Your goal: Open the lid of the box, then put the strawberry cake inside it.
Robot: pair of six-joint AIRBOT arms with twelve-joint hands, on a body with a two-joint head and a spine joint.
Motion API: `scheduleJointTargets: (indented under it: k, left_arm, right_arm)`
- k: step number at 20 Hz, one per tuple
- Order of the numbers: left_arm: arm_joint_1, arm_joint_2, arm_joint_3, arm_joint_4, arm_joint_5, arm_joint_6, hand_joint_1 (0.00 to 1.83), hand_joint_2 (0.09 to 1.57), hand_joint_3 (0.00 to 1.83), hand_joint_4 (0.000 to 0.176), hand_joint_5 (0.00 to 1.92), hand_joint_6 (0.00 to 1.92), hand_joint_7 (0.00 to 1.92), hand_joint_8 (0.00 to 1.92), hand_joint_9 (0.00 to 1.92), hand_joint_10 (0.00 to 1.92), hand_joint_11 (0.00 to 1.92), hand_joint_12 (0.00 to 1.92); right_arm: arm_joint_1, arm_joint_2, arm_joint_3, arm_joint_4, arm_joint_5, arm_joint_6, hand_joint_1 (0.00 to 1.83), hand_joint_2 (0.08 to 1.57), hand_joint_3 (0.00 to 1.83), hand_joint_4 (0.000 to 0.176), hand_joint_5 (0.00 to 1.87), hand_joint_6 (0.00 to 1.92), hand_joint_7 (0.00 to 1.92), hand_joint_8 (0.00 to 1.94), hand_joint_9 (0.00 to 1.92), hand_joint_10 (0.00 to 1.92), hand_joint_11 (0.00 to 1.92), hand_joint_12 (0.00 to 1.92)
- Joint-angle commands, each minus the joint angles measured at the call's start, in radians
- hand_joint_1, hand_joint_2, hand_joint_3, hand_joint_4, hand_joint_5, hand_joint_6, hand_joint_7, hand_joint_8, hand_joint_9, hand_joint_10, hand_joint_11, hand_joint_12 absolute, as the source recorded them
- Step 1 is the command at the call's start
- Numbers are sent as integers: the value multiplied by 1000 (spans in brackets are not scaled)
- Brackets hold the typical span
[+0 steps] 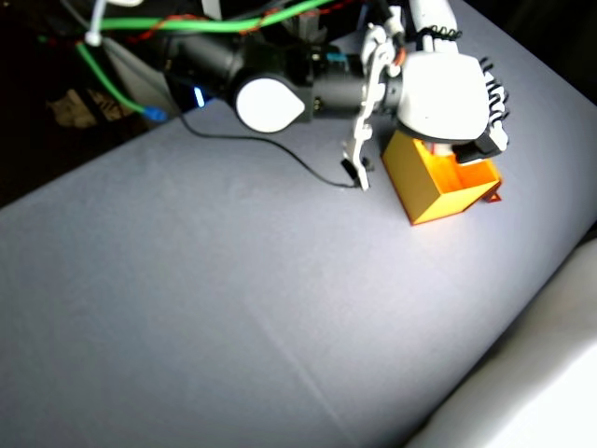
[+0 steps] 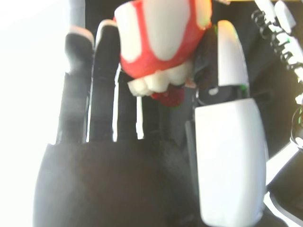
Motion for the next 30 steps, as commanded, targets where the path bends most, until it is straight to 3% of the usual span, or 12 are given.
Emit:
scheduleJointTargets:
  k: [1, 3, 5, 11, 13, 18, 20, 21, 23, 25, 29, 30]
  left_arm:
    - [-7, -5, 4, 10, -111, -8, 635, 1385, 0, 70, 56, 3, 0, 0, 0, 0, 0, 0]
    - [-12, -8, 8, 14, -109, -8, 656, 1392, 1, 86, 49, 1, 0, 0, 0, 0, 0, 0]
    - [-17, -10, 10, 17, -108, -9, 678, 1392, 0, 69, 55, 3, 0, 0, 0, 0, 0, 0]
    - [-18, -11, 9, 16, -113, -11, 667, 1394, 0, 108, 51, 4, 0, 0, 0, 0, 0, 0]
    - [-18, -11, 7, 13, -124, -11, 657, 1395, 1, 120, 35, 0, 0, 0, 0, 0, 0, 0]
    - [-18, -9, 0, 8, -152, -11, 618, 1389, 0, 112, 34, 0, 0, 0, 0, 0, 0, 0]
    - [-18, -8, -3, 7, -168, -11, 582, 1388, 0, 106, 33, 0, 0, 0, 0, 0, 0, 0]
    - [-18, -5, -4, 7, -179, -11, 574, 1391, 1, 118, 18, 0, 0, 0, 0, 0, 0, 0]
    - [-18, 2, -7, 7, -202, -11, 597, 1393, 1, 96, 33, 6, 0, 0, 0, 0, 0, 0]
    - [-19, 9, -9, 7, -226, -11, 635, 1390, 0, 87, 36, 5, 0, 0, 0, 0, 0, 0]
    - [-25, 25, -6, 8, -274, -10, 527, 1408, 5, 105, 6, 1, 0, 0, 0, 0, 0, 0]
    - [-29, 30, -5, 8, -291, -9, 508, 1410, 5, 109, 0, 0, 0, 0, 0, 0, 0, 0]
  right_arm:
    - [16, 1, 6, 21, 102, 1, 1110, 1354, 1, 0, 471, 1548, 662, 1661, 498, 1454, 447, 1891]
    - [16, -6, 17, 24, 83, 1, 797, 1183, 0, 21, 220, 381, 314, 311, 231, 506, 34, 1375]
    - [16, -13, 25, 24, 66, 1, 625, 1159, 0, 87, 131, 80, 216, 22, 175, 183, 0, 1101]
    - [16, -14, 25, 24, 45, 2, 547, 1143, 0, 106, 11, 2, 41, 3, 73, 25, 0, 698]
    - [16, 12, -2, 23, 57, 2, 495, 1186, 14, 67, 0, 0, 1, 2, 2, 1, 0, 30]
    - [-36, 134, -113, 33, 176, 19, 415, 1279, 25, 13, 0, 0, 0, 0, 0, 0, 0, 0]
    - [-73, 204, -172, 40, 245, 19, 358, 1282, 16, 69, 0, 0, 0, 0, 0, 0, 0, 0]
    - [-96, 241, -202, 45, 278, 19, 527, 1287, 9, 0, 27, 9, 0, 0, 3, 1, 0, 0]
    - [-137, 322, -264, 48, 346, 19, 504, 1291, 8, 0, 3, 0, 0, 0, 2, 0, 0, 0]
    - [-176, 384, -319, 67, 412, 19, 240, 1282, 5, 53, 0, 0, 0, 0, 0, 0, 18, 9]
    - [-299, 507, -402, 122, 528, 19, 426, 1326, 13, 2, 0, 0, 0, 0, 0, 0, 0, 0]
    - [-347, 543, -425, 144, 568, 19, 340, 1305, 3, 58, 0, 0, 0, 0, 0, 0, 0, 0]
